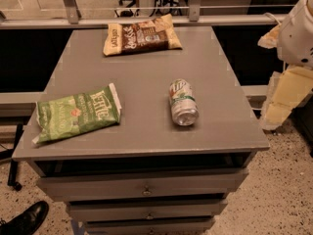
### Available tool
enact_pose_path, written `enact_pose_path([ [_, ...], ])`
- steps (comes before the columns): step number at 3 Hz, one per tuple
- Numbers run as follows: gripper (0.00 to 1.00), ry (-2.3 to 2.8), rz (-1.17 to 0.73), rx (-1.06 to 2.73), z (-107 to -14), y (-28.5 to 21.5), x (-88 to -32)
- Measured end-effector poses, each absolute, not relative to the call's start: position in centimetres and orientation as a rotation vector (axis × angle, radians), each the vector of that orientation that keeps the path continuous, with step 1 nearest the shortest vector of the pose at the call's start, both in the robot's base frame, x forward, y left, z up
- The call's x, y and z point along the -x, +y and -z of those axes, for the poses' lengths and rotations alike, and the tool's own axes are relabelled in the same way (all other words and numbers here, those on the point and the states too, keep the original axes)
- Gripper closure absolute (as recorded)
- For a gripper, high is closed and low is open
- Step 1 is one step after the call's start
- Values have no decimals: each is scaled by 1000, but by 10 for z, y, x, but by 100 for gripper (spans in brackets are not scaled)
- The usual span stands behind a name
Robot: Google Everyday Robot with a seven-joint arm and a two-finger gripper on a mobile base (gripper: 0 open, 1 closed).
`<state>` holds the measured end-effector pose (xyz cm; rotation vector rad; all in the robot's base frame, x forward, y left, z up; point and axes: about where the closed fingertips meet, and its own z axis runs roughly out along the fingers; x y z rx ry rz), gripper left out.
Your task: Place 7up can upright
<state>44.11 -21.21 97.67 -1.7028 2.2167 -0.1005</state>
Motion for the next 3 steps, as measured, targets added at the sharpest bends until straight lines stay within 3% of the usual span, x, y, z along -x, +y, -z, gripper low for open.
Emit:
enact_pose_path([
  [3, 0, 2368, -83, 1300, -934, -139, -516],
])
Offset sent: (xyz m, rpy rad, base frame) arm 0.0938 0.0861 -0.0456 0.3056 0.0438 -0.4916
